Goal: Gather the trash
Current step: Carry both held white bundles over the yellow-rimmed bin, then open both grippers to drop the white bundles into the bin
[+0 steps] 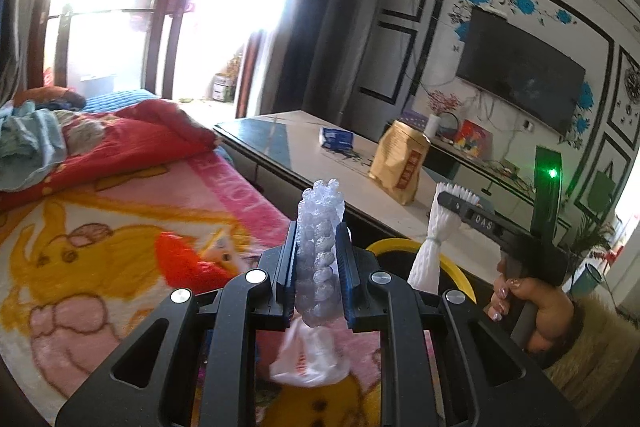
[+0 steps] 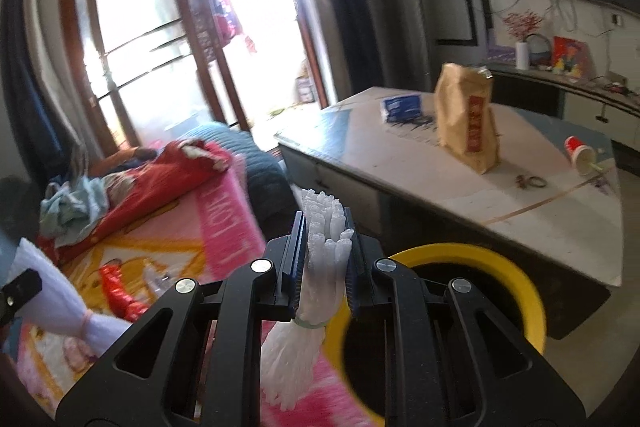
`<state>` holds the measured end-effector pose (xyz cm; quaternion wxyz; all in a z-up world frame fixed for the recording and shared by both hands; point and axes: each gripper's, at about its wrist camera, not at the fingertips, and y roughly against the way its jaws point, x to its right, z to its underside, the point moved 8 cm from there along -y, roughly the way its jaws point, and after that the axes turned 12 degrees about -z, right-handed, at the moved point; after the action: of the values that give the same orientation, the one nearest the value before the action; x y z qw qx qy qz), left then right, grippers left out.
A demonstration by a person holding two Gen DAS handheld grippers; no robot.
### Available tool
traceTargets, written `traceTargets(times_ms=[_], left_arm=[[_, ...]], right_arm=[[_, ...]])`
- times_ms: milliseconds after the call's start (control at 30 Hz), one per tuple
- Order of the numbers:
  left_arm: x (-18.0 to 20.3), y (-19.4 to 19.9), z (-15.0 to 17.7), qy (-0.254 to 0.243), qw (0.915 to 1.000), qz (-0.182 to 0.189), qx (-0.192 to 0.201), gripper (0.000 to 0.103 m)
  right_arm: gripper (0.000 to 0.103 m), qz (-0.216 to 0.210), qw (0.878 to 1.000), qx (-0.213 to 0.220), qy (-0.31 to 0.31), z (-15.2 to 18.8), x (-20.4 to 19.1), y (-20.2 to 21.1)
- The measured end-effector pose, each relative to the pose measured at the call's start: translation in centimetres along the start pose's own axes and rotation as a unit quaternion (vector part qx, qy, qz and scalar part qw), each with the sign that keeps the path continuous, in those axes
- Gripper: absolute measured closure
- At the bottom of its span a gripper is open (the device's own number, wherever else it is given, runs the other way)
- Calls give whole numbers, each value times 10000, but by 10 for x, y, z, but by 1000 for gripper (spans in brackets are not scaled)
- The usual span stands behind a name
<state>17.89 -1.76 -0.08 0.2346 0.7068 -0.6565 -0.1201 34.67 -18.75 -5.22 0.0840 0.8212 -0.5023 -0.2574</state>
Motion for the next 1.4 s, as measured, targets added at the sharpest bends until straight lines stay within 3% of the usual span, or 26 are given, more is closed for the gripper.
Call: traceTargets(times_ms=[633, 1000, 1200, 1267, 1300, 1400], left_arm=[[96, -65, 30, -620, 9966, 345, -412, 86], [133, -106, 57, -745, 9928, 474, -806, 86], [149, -128, 74, -794, 9895, 548, -1080, 84], [152, -135, 81, -762, 9874, 601, -1253, 69], [153, -137, 84, -742, 9869, 624, -1286, 56], [154, -138, 87, -728, 9860, 685, -1337, 43]], right_arm=[[91, 1009, 9945, 199, -203, 2, 94, 11], [91, 1147, 9919, -86, -542, 21, 132, -1], [84, 1090, 9898, -245, -885, 34, 151, -7], [67, 1101, 9886, -268, -990, 37, 156, -8], [63, 1117, 9879, -230, -1051, 38, 158, -6], [57, 1138, 9871, -240, -1101, 40, 161, -6]])
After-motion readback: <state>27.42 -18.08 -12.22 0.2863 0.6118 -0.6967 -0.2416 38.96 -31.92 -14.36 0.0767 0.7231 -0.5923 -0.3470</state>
